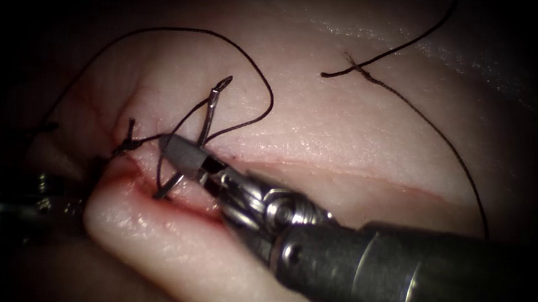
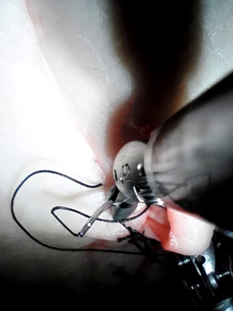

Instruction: Wound Closure

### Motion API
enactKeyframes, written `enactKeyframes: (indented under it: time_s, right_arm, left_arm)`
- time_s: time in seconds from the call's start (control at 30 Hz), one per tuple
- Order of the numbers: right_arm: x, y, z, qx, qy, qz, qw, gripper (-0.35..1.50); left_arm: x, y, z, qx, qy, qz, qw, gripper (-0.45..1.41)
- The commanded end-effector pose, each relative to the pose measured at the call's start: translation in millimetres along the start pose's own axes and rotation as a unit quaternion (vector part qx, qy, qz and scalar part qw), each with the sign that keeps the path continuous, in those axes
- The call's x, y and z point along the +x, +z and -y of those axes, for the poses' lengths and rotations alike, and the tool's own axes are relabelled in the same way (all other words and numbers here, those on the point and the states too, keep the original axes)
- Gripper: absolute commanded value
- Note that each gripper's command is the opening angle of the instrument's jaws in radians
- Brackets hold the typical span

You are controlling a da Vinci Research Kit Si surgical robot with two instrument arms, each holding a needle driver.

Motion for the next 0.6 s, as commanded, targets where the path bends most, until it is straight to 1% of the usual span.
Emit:
enactKeyframes:
  time_s: [0.03,0.17,0.5,0.6]
  right_arm:
    - [-0.3,1.0,0.0,0.005,0.013,0.002,1.000,-0.35]
    - [-0.5,1.3,0.3,0.010,0.031,0.001,0.999,-0.35]
    - [-0.8,1.3,1.4,0.023,0.080,0.016,0.996,-0.35]
    - [-1.3,1.6,2.0,0.036,0.105,0.021,0.994,-0.35]
  left_arm:
    - [0.0,0.9,-0.2,-0.001,0.000,0.000,1.000,0.22]
    - [0.0,0.9,-0.2,-0.001,0.000,0.000,1.000,0.22]
    - [0.0,0.8,-0.2,-0.001,0.000,0.000,1.000,0.20]
    - [0.0,0.9,-0.2,-0.001,0.000,0.000,1.000,0.20]
